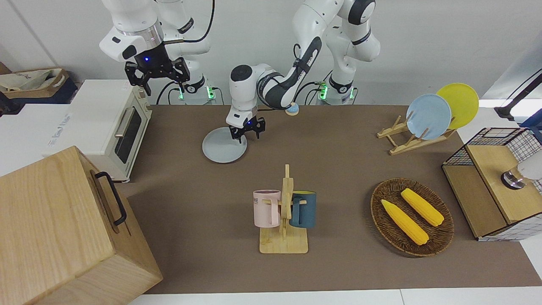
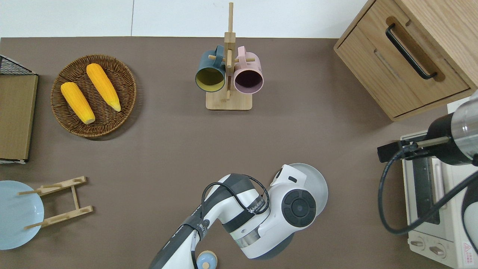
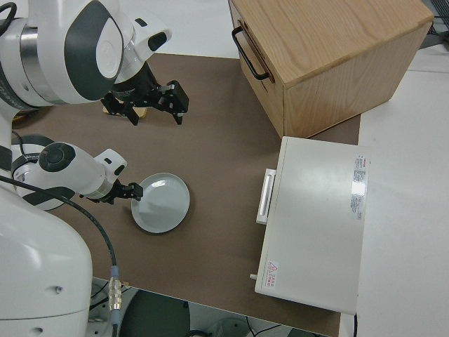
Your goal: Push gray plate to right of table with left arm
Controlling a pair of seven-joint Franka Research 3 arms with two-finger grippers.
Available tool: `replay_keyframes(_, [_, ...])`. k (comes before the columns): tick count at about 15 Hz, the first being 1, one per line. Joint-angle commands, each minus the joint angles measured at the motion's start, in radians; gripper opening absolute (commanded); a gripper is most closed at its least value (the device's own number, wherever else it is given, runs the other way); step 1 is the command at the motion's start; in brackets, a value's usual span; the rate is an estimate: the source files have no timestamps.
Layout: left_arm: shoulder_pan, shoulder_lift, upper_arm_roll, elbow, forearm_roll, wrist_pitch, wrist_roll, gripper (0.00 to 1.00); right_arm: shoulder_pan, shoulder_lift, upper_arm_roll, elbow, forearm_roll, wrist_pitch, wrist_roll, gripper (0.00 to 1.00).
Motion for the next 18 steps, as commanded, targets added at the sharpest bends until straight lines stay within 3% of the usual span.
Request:
replay_keyframes(1, [0.039, 0.0, 0.011, 0.131, 0.014, -0.163, 0.086, 0.97, -0.02, -0.003, 0.014, 0.008, 0.01, -0.015, 0.001, 0.983])
replay_keyframes(5, [0.114, -0.024, 0.015, 0.249, 0.005, -0.353, 0.291, 0.98, -0.02, -0.003, 0.015, 0.008, 0.01, -0.015, 0.001, 0.983])
replay_keyframes(9, [0.214, -0.079, 0.014, 0.308, -0.001, -0.481, 0.544, 0.99, -0.02, -0.003, 0.015, 0.008, 0.01, -0.015, 0.001, 0.983])
replay_keyframes(12, [0.312, -0.13, 0.012, 0.332, -0.021, -0.585, 0.66, 1.0, -0.02, -0.003, 0.014, 0.008, 0.01, -0.015, 0.001, 0.983])
replay_keyframes(18, [0.495, -0.217, 0.014, 0.334, -0.03, -0.639, 0.882, 0.99, -0.02, -0.003, 0.014, 0.008, 0.01, -0.015, 0.001, 0.983])
